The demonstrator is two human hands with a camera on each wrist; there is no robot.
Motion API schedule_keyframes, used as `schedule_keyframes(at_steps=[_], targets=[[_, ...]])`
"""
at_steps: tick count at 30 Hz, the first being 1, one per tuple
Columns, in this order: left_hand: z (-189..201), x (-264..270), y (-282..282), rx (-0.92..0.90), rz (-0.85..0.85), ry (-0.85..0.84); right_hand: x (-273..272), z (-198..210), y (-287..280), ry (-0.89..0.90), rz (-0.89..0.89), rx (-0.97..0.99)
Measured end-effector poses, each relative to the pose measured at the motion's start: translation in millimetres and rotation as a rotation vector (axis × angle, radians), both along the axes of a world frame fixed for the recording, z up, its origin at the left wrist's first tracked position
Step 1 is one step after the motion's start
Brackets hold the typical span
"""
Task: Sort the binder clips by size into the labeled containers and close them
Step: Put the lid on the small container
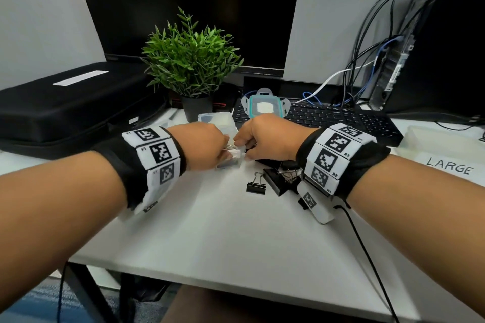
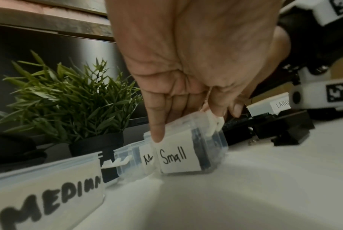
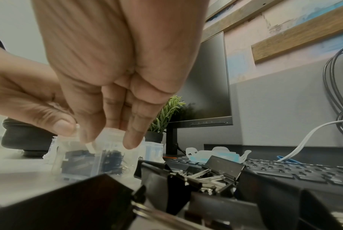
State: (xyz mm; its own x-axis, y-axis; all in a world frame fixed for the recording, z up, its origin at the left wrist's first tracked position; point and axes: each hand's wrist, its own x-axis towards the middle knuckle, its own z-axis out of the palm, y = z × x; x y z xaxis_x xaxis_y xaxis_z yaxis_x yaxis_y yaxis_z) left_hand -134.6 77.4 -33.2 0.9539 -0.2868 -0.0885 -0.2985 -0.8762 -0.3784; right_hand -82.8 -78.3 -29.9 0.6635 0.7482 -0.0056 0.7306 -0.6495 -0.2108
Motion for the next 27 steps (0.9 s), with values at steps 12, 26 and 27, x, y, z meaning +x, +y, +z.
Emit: schedule_keyframes(at_steps=[12, 26, 27], targets=[[16, 6, 3, -0.222, 0.105, 0.004, -2, 2, 8, -0.08, -0.021, 0.003], [20, -2, 5, -0.278, 0.153, 0.093, -2, 16, -9, -0.064, -0.124, -0.128], [23, -3, 2, -0.271, 0.139, 0.087, -3, 17, -10, -0.072, -0.143, -0.154]])
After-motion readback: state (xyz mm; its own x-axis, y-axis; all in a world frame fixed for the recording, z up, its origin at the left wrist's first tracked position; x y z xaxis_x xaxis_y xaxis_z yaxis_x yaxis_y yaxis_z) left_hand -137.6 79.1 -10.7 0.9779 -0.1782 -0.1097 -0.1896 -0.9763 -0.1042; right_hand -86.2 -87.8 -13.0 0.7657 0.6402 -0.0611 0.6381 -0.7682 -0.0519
